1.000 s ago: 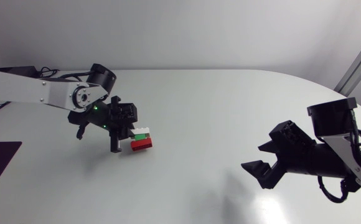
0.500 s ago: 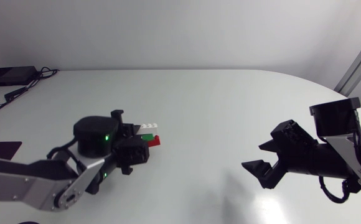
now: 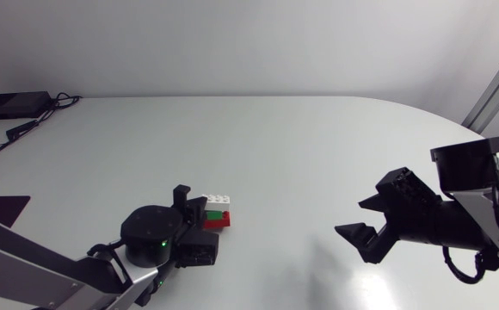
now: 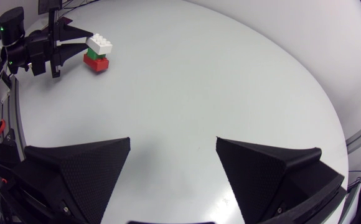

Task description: Separate the duplo bricks

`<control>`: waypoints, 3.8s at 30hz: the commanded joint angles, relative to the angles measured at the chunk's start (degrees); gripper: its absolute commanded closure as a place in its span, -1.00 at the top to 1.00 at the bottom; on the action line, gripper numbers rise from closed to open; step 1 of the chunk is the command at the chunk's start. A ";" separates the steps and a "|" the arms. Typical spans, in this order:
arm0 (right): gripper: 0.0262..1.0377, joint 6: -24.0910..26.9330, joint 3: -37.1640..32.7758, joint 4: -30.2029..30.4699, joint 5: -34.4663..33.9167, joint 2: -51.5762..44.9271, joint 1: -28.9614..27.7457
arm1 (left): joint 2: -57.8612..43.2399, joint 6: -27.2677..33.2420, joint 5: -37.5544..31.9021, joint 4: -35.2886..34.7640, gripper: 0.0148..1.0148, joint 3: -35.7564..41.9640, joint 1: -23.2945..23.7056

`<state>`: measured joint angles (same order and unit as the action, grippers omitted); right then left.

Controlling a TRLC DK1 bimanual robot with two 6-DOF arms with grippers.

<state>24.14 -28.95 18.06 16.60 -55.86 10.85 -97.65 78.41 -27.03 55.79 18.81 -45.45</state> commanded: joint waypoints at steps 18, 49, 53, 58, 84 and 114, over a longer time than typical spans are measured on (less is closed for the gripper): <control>0.92 1.96 2.49 0.83 2.03 1.36 -1.18 | -5.54 3.50 0.75 1.16 -0.48 2.37 3.62; 0.92 2.40 2.49 1.10 2.21 2.15 -1.01 | 2.02 3.59 0.83 0.72 0.40 -4.57 -4.21; 0.92 2.40 1.35 2.68 2.30 2.33 -0.66 | 5.18 3.94 0.83 0.37 0.56 -4.57 -3.77; 0.92 5.48 -3.48 7.78 5.02 1.01 -0.22 | 13.36 5.26 2.86 -2.79 0.75 -3.87 0.01; 0.92 4.69 -17.02 11.73 6.60 -18.68 13.49 | 26.45 -16.19 27.29 -49.11 0.80 13.01 23.39; 0.76 -7.71 -75.38 22.89 -5.44 -71.85 29.58 | 19.51 -21.63 49.61 -66.86 0.80 20.66 39.91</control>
<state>18.33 -101.21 39.22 11.66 -125.03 39.57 -77.73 57.71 21.61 -11.38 40.82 -6.59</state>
